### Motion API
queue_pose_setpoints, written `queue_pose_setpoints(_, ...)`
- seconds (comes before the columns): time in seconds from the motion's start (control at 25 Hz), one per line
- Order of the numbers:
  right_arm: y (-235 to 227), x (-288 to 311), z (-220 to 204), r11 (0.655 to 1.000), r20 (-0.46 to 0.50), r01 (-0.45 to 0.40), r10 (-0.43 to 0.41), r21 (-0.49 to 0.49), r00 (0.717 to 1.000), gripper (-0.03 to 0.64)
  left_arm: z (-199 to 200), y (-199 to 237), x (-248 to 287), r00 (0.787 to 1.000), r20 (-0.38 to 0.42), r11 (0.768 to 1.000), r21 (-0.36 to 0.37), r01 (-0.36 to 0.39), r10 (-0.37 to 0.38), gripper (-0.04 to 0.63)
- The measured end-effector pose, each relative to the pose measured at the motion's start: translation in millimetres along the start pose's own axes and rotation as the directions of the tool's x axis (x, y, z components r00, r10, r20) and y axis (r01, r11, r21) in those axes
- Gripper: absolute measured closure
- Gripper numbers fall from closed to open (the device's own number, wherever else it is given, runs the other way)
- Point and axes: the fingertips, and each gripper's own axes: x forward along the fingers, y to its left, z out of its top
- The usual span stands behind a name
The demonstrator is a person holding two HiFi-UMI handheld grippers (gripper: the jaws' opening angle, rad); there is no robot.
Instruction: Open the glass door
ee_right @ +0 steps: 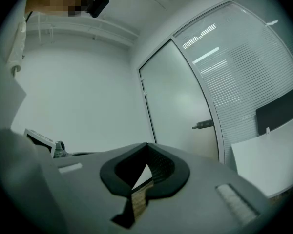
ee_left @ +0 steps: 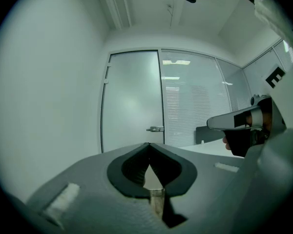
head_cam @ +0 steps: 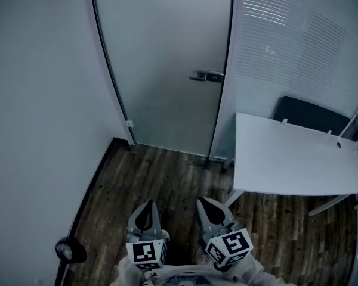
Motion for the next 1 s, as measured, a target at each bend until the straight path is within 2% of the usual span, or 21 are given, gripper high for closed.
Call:
queue_pose_setpoints(0.28, -2.0, 108.6, 2.8, 0.999, -0.018, 0.038, -0.038, 0.001, 0.999, 0.612, 12.4, 67.6, 74.8, 0.999, 0.002, 0.999, 0.007, 0.054, -0.054, 0.591)
queue_pose_setpoints(0.44, 1.1, 162.9, 10.5, 0.999, -0.017, 0.046, -0.046, -0.011, 0.999, 0.612, 14.5, 110.9, 109.3, 0.999, 0.015, 0.999, -0.021, 0.051, -0.05, 0.591)
queue_pose_setpoints(0.68, 5.2, 228.4, 9.8, 0.997, -0.033, 0.073, -0.074, -0.026, 0.997, 0.612, 10.5, 167.4, 153.3, 0.998, 0.009, 0.998, -0.019, 0.059, -0.059, 0.591)
queue_pose_setpoints(0.84, -3.0, 253.4, 6.5, 0.994, -0.05, 0.108, -0.11, -0.028, 0.993, 0.612, 2.7, 183.9, 184.0, 0.996, -0.013, 0.996, -0.028, 0.087, -0.087, 0.591)
queue_pose_setpoints(1.0, -25.9, 261.9, 7.8, 0.987, -0.056, 0.157, -0.159, -0.034, 0.986, 0.612, 4.5, 176.6, 215.0, 0.992, -0.014, 0.991, -0.045, 0.127, -0.127, 0.591)
